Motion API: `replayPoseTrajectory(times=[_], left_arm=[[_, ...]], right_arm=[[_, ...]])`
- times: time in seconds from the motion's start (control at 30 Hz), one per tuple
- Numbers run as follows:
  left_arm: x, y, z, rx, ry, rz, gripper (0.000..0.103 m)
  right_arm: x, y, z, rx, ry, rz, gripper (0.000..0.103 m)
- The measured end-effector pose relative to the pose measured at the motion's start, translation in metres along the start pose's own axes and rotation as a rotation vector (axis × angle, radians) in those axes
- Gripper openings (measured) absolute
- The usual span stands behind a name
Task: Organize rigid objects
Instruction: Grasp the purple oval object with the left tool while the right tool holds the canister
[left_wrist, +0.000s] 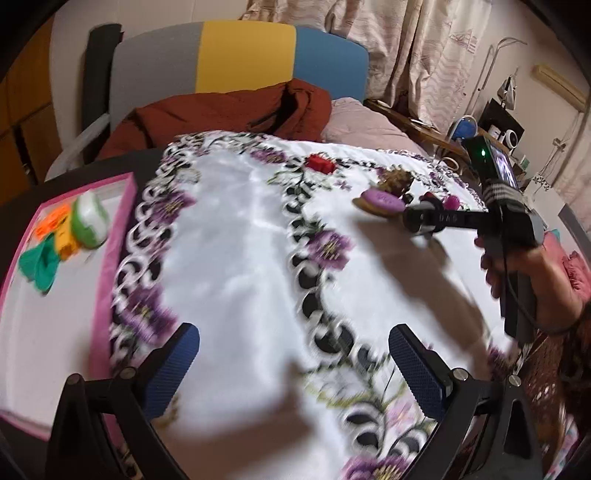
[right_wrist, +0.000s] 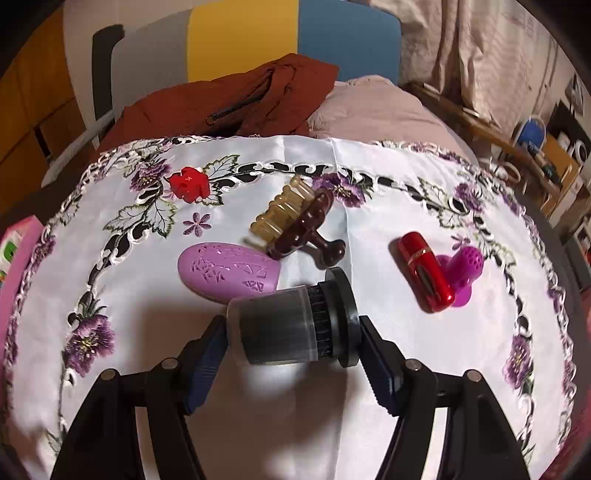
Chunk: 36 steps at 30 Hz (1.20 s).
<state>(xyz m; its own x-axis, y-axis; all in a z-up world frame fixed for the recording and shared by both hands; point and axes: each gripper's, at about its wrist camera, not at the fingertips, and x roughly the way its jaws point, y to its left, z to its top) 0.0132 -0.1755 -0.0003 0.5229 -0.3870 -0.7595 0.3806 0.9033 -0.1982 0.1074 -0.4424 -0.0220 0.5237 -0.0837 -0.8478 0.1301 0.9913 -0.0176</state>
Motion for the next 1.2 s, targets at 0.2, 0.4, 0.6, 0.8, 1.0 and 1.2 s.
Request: replayPoseTrajectory(times=[0.2, 0.4, 0.6, 0.8, 1.0, 1.2], left_arm=[[0.027, -0.029, 0.035, 0.034, 0.007, -0.027, 0.103], [0.067, -0.063, 0.071, 0.081, 0.019, 0.006, 0.103], [0.110, -0.092, 0.099, 0.139, 0.037, 0.042, 0.103], [0.146, -0.114, 0.119, 0.174, 0.046, 0.079, 0.103], [0.163, -0.128, 0.125, 0.189, 0.066, 0.084, 0.103], [0.176, -0.137, 0.126, 0.198, 0.084, 0.090, 0.103]], right_arm=[[-0.001, -0.017, -0.002, 0.073, 0.025, -0.090, 0.070], [-0.002, -0.032, -0.005, 0.125, 0.037, -0.197, 0.070], [-0.003, -0.054, -0.007, 0.232, 0.058, -0.190, 0.070], [-0.002, -0.073, -0.013, 0.340, 0.073, -0.162, 0.070], [-0.002, -0.076, -0.014, 0.363, 0.077, -0.148, 0.070], [-0.002, -0.084, -0.017, 0.409, 0.084, -0.142, 0.069]])
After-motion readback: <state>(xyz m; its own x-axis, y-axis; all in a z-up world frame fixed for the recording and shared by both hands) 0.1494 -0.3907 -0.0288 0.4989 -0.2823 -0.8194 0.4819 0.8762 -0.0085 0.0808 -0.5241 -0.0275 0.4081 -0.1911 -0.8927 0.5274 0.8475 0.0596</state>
